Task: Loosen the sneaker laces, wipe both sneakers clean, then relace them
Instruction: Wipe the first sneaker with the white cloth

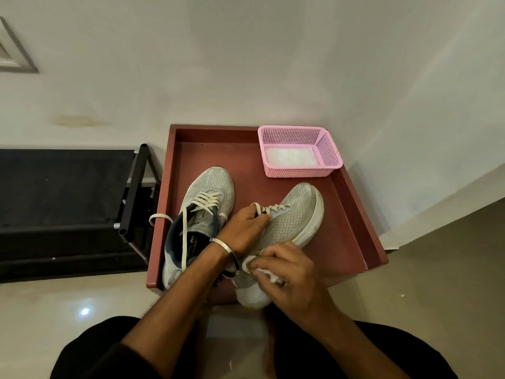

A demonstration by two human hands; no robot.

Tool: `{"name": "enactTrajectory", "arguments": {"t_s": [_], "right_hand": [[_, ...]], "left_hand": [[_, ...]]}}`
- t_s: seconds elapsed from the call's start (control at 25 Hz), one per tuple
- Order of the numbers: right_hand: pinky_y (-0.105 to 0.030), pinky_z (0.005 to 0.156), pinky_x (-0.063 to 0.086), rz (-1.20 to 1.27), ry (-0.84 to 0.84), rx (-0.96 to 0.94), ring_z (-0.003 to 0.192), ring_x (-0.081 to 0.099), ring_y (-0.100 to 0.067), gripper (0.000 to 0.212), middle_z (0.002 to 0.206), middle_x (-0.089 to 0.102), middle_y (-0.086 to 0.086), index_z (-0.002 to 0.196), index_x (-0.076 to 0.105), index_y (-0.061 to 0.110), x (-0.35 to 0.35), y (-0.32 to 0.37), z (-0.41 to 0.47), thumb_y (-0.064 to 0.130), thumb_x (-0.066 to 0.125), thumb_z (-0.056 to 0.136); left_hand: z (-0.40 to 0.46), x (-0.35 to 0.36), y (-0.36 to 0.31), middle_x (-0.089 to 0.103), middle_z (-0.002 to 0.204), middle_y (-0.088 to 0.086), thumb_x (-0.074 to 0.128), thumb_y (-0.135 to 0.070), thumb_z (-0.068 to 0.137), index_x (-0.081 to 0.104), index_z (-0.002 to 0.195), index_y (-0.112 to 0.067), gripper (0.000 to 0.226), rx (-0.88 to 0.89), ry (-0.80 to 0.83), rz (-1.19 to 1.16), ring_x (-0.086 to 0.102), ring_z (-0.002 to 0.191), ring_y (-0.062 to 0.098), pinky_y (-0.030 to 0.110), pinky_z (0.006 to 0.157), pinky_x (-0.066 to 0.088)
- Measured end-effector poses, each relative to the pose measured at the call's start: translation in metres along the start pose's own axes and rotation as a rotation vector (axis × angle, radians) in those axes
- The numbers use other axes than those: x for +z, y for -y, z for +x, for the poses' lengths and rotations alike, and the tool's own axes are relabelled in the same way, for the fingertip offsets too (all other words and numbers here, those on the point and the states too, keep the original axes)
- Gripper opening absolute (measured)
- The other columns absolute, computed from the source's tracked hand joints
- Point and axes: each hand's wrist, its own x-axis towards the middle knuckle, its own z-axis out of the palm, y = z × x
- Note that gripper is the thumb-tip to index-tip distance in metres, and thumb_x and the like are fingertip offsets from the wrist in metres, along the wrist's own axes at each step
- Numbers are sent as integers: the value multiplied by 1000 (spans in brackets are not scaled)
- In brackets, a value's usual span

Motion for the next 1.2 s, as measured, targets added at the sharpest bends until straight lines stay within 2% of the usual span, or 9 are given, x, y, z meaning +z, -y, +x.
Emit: {"name": "enactTrajectory", "arguments": {"t_s": [0.16,0.32,0.48,0.6,0.72,0.8,0.92,1.08,1.2], "right_hand": [[-36,73,51,-40,-194,230,87,59,-15,13,90,63,3,94,75,14,-17,-22,15,20,65,88],[-30,73,47,30,51,-74,84,58,-15,7,89,62,2,91,75,13,2,5,-3,14,69,87],[-33,74,49,67,-82,113,89,59,-15,9,91,61,3,91,75,12,-12,-14,11,15,69,86],[-34,74,47,9,76,-96,88,56,-17,10,94,61,2,90,75,13,-4,-4,-4,6,68,86],[-37,72,48,-62,-87,25,86,56,-19,19,89,61,2,83,76,12,-20,-23,12,-6,69,78],[-35,73,48,-56,-66,8,86,56,-19,17,89,62,0,82,75,11,-14,-16,13,-3,66,84],[-34,71,46,-39,106,-223,83,56,-19,26,89,62,0,83,71,14,6,7,-3,15,52,100],[-36,70,47,-70,-76,-42,81,56,-20,17,86,62,-2,79,74,10,-12,-13,14,0,63,88],[-34,69,46,-18,96,-213,79,56,-20,24,87,62,-1,80,72,11,5,7,-3,8,54,96]], "left_hand": [[1,0,0,60,79,6,49,-45,76,58,84,1,47,-17,-8,-21,51,74,19,54,83,48],[-1,-1,-4,54,77,5,47,-38,78,57,85,5,45,-11,-2,-16,46,73,18,52,79,47],[1,-1,-3,53,73,1,46,-39,77,55,77,-10,30,-33,-22,-27,45,71,18,51,77,47],[1,-1,-3,50,70,0,46,-39,77,50,74,-13,26,-25,-14,-8,42,69,19,51,76,46],[2,-1,-4,48,70,1,45,-38,76,48,71,-13,25,-16,-16,20,41,70,20,51,76,45],[3,-1,-2,49,70,0,45,-38,76,50,72,-10,28,-27,-19,17,42,71,20,51,77,46],[2,1,-2,49,72,3,45,-37,76,52,76,-10,28,-26,-16,14,41,70,19,52,77,45],[3,0,-1,49,70,0,45,-38,76,49,72,-15,23,-37,-19,15,41,69,20,52,75,45],[2,1,-1,48,68,-2,45,-38,76,48,71,-15,23,-32,2,18,40,69,19,43,69,41]]}}
